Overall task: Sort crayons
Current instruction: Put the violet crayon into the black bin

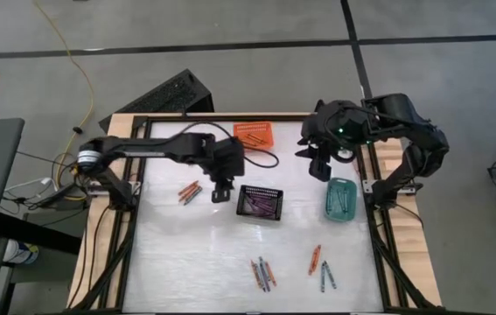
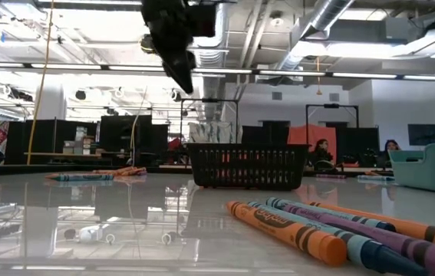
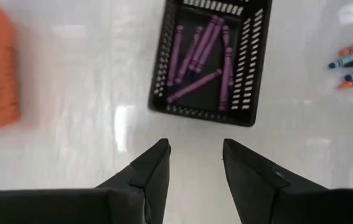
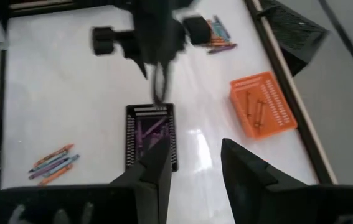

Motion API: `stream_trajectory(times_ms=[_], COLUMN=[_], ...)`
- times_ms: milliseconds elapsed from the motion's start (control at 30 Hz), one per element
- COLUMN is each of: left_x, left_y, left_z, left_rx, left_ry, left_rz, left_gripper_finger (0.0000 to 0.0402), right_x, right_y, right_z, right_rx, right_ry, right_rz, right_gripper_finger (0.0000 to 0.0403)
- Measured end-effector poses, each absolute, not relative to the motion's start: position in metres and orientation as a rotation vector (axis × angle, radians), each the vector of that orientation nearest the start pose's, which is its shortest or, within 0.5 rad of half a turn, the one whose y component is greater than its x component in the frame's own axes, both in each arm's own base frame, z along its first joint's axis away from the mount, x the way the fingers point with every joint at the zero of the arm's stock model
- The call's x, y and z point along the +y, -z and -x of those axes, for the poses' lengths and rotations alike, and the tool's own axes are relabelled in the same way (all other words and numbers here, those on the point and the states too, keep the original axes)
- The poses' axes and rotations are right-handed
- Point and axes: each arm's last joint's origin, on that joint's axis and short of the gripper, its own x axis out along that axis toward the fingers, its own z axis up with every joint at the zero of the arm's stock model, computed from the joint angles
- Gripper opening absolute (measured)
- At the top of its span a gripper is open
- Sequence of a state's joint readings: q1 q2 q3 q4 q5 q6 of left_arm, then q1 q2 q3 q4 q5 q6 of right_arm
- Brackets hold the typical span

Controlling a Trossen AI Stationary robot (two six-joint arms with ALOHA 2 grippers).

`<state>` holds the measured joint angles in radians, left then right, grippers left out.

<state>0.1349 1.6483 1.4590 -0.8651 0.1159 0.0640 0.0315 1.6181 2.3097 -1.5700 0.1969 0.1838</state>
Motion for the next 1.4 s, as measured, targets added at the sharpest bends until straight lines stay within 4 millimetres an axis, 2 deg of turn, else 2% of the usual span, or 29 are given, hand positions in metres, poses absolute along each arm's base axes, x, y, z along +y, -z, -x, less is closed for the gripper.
stream_trajectory(times_ms=[133,300,433,533,733,1033,1233,1400], left_x=[0.037,0.025,0.016,0.010,-0.001,-0.011,-0.011,-0.011], left_y=[-0.323,-0.349,-0.359,-0.361,-0.352,-0.345,-0.345,-0.346], left_z=[-0.317,-0.292,-0.275,-0.267,-0.259,-0.257,-0.257,-0.259], left_rx=[0.982,0.885,0.839,0.833,0.858,0.882,0.877,0.860], left_ry=[-0.035,-0.108,-0.134,-0.157,-0.188,-0.215,-0.221,-0.220], left_rz=[0.105,0.100,0.115,0.127,0.161,0.187,0.197,0.203], left_gripper_finger=[0.0137,0.0137,0.0137,0.0137,0.0137,0.0137,0.0137,0.0137], right_x=[-0.007,-0.029,-0.058,-0.082,-0.135,-0.202,-0.227,-0.237], right_y=[-0.475,-0.427,-0.387,-0.363,-0.328,-0.271,-0.236,-0.215], right_z=[-0.255,-0.274,-0.279,-0.277,-0.258,-0.213,-0.182,-0.163], right_rx=[0.943,1.126,1.242,1.253,1.228,1.244,1.198,1.163], right_ry=[0.318,0.393,0.422,0.421,0.492,0.585,0.663,0.706], right_rz=[-0.078,-0.088,-0.150,-0.227,-0.331,-0.488,-0.587,-0.651], right_gripper_finger=[0.0132,0.0132,0.0132,0.0132,0.0132,0.0132,0.0132,0.0132])
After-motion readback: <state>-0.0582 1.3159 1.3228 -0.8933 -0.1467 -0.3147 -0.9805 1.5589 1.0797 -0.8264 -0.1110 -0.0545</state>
